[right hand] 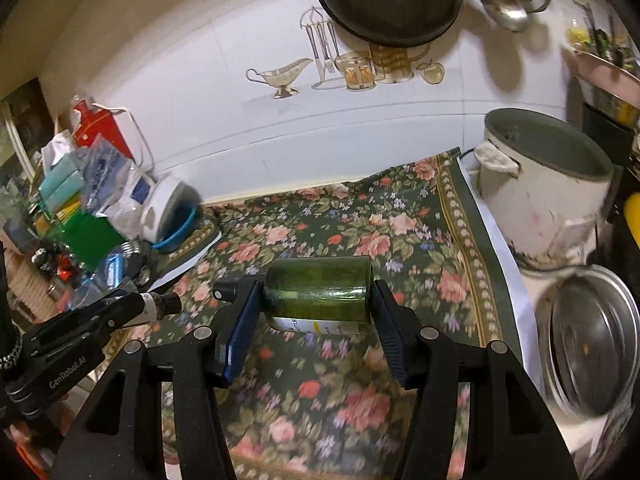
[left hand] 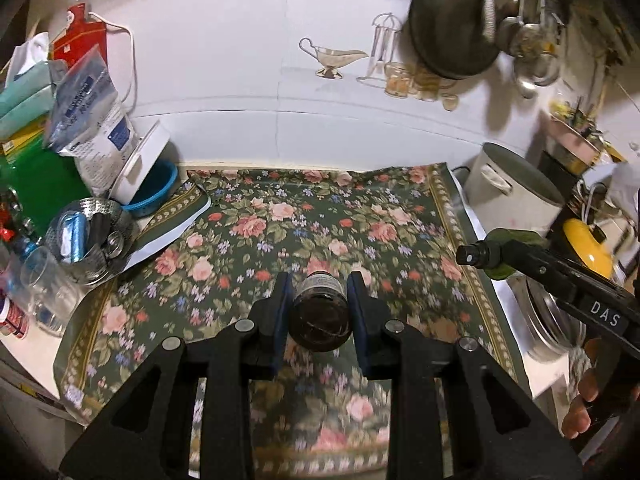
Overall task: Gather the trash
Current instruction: 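Carry both bottles down toward the white floor bin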
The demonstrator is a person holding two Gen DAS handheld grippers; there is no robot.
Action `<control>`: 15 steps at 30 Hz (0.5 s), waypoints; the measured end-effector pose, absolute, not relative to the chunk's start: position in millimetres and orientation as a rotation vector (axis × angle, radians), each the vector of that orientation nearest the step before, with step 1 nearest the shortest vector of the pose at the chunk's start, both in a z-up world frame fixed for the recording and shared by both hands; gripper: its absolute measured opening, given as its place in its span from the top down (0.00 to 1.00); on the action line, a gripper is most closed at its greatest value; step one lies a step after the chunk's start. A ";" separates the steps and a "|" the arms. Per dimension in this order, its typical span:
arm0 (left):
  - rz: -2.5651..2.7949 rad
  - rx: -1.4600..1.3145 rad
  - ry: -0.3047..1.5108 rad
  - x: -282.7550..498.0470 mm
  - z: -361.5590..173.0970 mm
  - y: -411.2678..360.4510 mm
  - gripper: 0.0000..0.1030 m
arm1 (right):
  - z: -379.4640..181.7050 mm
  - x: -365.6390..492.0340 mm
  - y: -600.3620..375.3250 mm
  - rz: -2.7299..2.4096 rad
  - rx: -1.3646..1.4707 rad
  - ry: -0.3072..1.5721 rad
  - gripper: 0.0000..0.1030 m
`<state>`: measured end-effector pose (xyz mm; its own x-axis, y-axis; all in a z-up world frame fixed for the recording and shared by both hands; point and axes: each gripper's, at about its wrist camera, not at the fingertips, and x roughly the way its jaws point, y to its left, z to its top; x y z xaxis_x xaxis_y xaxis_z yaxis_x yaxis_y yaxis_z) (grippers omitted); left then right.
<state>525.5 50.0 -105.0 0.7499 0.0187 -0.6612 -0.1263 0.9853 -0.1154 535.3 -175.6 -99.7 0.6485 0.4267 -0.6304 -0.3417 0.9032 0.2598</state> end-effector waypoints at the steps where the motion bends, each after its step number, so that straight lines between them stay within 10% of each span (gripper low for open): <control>1: 0.071 -0.157 0.720 517.2 -105.3 50.8 0.73 | -98.9 525.6 -174.9 0.433 0.127 0.746 0.49; 15: -0.048 -0.078 0.769 372.4 -131.9 82.8 0.73 | -119.2 373.0 -135.4 0.302 0.206 0.762 0.49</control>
